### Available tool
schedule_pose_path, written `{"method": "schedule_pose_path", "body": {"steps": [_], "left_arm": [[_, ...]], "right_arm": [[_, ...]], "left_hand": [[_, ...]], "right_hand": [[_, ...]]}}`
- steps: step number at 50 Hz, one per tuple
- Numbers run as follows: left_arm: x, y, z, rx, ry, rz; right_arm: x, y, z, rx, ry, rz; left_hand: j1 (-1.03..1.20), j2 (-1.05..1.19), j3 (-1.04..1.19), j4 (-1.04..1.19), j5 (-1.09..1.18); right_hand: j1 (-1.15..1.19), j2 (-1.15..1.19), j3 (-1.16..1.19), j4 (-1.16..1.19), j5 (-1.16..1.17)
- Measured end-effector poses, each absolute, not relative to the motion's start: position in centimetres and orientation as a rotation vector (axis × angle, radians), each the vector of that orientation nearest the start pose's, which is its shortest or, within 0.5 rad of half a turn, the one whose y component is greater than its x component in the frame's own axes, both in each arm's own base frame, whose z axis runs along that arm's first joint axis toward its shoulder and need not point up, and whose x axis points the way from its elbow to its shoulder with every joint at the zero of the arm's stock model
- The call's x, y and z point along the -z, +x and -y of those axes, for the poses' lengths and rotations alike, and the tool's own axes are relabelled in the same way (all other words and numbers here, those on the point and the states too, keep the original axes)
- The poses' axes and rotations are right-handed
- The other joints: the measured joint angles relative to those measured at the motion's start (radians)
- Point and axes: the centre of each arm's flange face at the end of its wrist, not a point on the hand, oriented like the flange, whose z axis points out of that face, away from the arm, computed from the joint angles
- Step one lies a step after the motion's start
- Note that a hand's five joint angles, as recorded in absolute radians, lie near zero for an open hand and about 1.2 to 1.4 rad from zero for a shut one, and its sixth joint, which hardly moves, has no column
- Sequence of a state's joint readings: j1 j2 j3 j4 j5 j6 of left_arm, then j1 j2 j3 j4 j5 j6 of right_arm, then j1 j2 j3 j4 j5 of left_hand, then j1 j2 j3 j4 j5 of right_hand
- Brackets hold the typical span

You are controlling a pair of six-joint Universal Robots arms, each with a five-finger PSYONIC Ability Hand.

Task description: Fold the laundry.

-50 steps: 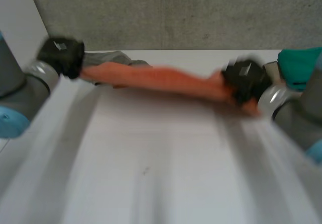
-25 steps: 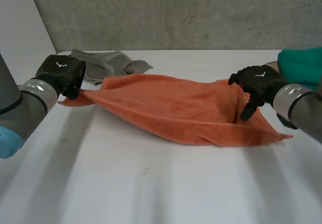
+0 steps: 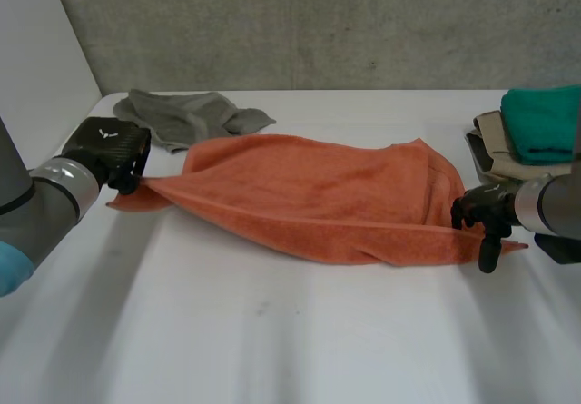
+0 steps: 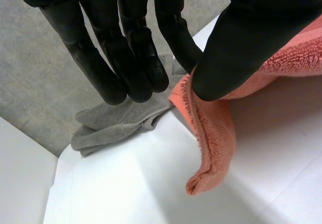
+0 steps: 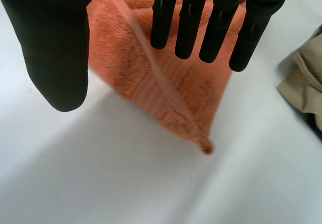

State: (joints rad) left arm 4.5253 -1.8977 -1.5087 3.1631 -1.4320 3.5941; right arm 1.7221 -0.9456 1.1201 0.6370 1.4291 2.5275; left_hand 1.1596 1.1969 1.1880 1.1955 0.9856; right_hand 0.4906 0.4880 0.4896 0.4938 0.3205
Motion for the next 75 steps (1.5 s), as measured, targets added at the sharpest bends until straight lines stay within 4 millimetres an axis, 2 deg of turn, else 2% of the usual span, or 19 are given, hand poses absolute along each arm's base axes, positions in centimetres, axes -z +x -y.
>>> {"method": "schedule_pose_path", "body": {"steps": [4,13,19,24,31,34,37,42,44,48,52,54,56,60,62,65,67,72,75], "left_arm": [[-21.8,-20.6,32.0,1.891,0.887,-2.271],[-21.3,-20.3,32.0,1.846,0.902,-2.283],[-20.9,-19.8,31.1,1.761,0.944,-2.304],[-20.9,-18.8,28.6,1.543,1.064,-2.340],[-20.5,-17.5,23.2,1.096,1.349,-2.385],[-20.3,-17.5,21.6,0.966,1.468,-2.369],[-20.2,-17.7,21.0,0.925,1.540,-2.327],[-20.8,-18.9,22.6,1.020,1.554,-2.203],[-21.5,-19.7,24.2,1.112,1.523,-2.129],[-24.1,-21.5,28.6,1.369,1.403,-1.943],[-30.0,-23.3,34.2,1.748,1.156,-1.644],[-33.4,-23.8,36.1,1.922,1.011,-1.496],[-37.2,-23.9,37.5,2.098,0.848,-1.349],[-43.4,-23.4,38.3,2.402,0.558,-1.110],[-44.9,-23.1,38.3,2.501,0.470,-1.048],[-45.5,-22.7,38.4,2.572,0.416,-1.033],[-45.2,-22.4,38.6,2.595,0.405,-1.058],[-42.4,-22.0,39.3,2.565,0.451,-1.189],[-39.4,-21.8,39.8,2.505,0.510,-1.306]], "right_arm": [[-18.5,19.5,32.1,1.221,-1.135,-2.680],[-15.6,19.1,31.9,1.336,-1.111,-2.671],[-14.9,18.2,32.0,1.370,-1.114,-2.709],[-17.0,16.9,30.2,1.325,-1.331,-2.704],[-19.3,14.7,24.4,0.914,-1.882,-2.559],[-19.4,14.4,23.0,0.787,-1.973,-2.484],[-19.2,14.3,22.7,0.736,-1.974,-2.464],[-19.1,14.6,24.3,0.809,-1.933,-2.489],[-19.6,15.1,25.7,0.915,-1.911,-2.508],[-21.8,16.2,29.7,1.270,-1.796,-2.549],[-27.6,17.2,35.4,1.918,-1.440,-2.481],[-30.8,17.5,37.5,2.211,-1.219,-2.364],[-34.7,17.5,39.2,2.502,-0.948,-2.164],[-40.5,17.5,40.4,2.824,-0.544,-1.724],[-42.1,17.7,40.3,2.883,-0.448,-1.574],[-42.6,18.0,40.0,2.897,-0.417,-1.494],[-42.2,18.6,39.7,2.875,-0.439,-1.490],[-39.7,20.1,39.0,2.751,-0.557,-1.593],[-37.1,21.1,38.4,2.632,-0.653,-1.701]], "left_hand": [[0.000,0.000,0.000,0.000,0.000],[0.000,0.000,0.000,0.000,0.000],[0.000,0.000,0.000,0.000,0.000],[0.000,0.000,0.000,0.000,0.000],[0.000,0.000,0.000,0.000,0.000],[0.000,0.000,0.000,0.000,0.000],[0.000,0.000,0.000,0.000,0.000],[0.000,0.000,0.000,0.000,0.000],[0.000,0.000,0.000,0.000,0.000],[0.000,0.000,0.000,0.000,0.000],[0.000,0.000,0.000,0.001,0.000],[0.000,0.000,0.000,0.002,0.000],[0.000,0.000,0.000,0.002,0.000],[0.000,0.000,0.000,0.002,0.000],[0.000,0.000,0.000,0.002,0.000],[0.000,0.000,0.000,0.002,0.011],[0.000,0.000,0.000,0.002,0.013],[0.000,0.001,0.003,0.002,0.013],[0.000,0.002,0.003,0.003,0.013]], "right_hand": [[0.023,0.025,0.024,0.021,0.020],[0.635,0.655,0.647,0.646,0.648],[0.637,0.684,0.691,0.694,0.676],[0.637,0.684,0.691,0.694,0.676],[0.637,0.684,0.691,0.696,0.692],[0.637,0.684,0.691,0.696,0.697],[0.637,0.684,0.691,0.696,0.699],[0.637,0.684,0.691,0.696,0.701],[0.637,0.684,0.691,0.696,0.701],[0.637,0.684,0.695,0.696,0.701],[0.637,0.684,0.697,0.696,0.701],[0.637,0.684,0.697,0.696,0.701],[0.637,0.684,0.697,0.696,0.701],[0.637,0.684,0.697,0.696,0.701],[0.637,0.684,0.697,0.696,0.704],[0.637,0.684,0.697,0.696,0.707],[0.637,0.684,0.697,0.696,0.707],[0.637,0.684,0.697,0.696,0.707],[0.637,0.684,0.697,0.696,0.707]]}}
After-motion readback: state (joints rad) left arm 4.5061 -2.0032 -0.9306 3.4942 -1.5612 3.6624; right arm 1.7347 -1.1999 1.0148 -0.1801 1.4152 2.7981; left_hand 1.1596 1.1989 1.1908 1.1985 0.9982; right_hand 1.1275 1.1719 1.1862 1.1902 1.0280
